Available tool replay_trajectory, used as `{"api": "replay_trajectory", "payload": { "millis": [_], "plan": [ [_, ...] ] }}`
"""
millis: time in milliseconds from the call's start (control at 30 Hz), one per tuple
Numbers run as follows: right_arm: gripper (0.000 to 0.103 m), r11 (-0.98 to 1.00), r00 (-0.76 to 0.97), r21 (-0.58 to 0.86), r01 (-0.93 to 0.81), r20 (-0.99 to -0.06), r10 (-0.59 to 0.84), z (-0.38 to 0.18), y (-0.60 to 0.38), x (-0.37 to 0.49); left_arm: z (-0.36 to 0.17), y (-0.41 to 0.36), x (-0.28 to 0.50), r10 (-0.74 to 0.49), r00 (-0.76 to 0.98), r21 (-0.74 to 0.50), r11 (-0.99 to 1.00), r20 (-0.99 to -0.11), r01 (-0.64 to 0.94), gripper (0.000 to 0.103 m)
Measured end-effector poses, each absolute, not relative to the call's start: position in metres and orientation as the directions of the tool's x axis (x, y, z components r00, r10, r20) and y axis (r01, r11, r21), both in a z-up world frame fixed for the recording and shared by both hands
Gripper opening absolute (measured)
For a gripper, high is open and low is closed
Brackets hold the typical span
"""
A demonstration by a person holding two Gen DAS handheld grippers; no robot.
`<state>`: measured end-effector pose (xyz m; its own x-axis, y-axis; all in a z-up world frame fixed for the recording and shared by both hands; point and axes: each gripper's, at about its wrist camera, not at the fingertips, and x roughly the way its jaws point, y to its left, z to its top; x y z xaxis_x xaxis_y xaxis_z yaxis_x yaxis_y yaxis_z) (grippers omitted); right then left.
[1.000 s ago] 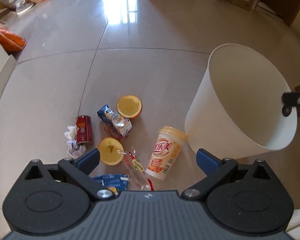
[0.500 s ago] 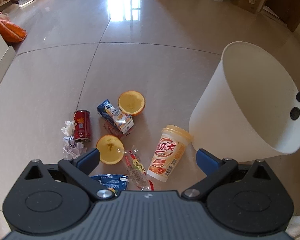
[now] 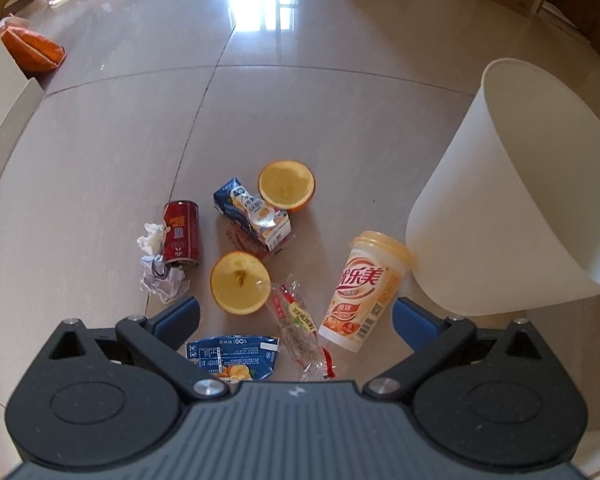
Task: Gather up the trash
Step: 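Clamp the bin rim with the right tool while the left tool approaches the small white cup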
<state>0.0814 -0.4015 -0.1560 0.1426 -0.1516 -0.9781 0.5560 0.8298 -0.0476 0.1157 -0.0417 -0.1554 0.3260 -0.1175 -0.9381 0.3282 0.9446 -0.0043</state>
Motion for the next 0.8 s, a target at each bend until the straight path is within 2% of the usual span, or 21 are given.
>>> {"api": "replay_trajectory", "payload": {
  "millis": [300,500,633,800],
  "plan": [
    [0.014,0.810,0.169,-0.026,0.586,-0.973,-0.154,-0.158,-0.426,0.102,-0.166,-0.039,0.114,-0.099,0.325,0.020,0.939,-0.940,0.343,0.102],
    [0.019,0.824,0.104,-0.076,0.562,-0.981,-0.161,-0.156,-0.415,0.104,-0.167,-0.032,0.110,-0.110,0.344,0.019,0.936,-0.933,0.352,0.102],
    [0.016,0.818,0.088,-0.102,0.567,-0.979,-0.183,-0.155,-0.410,0.107,-0.170,-0.021,0.104,-0.134,0.353,0.002,0.934,-0.926,0.358,0.102],
    [0.014,0.810,0.149,-0.045,0.584,-0.976,-0.161,-0.150,-0.416,0.109,-0.180,-0.008,0.096,-0.136,0.374,0.019,0.924,-0.918,0.383,0.102]
  ]
}}
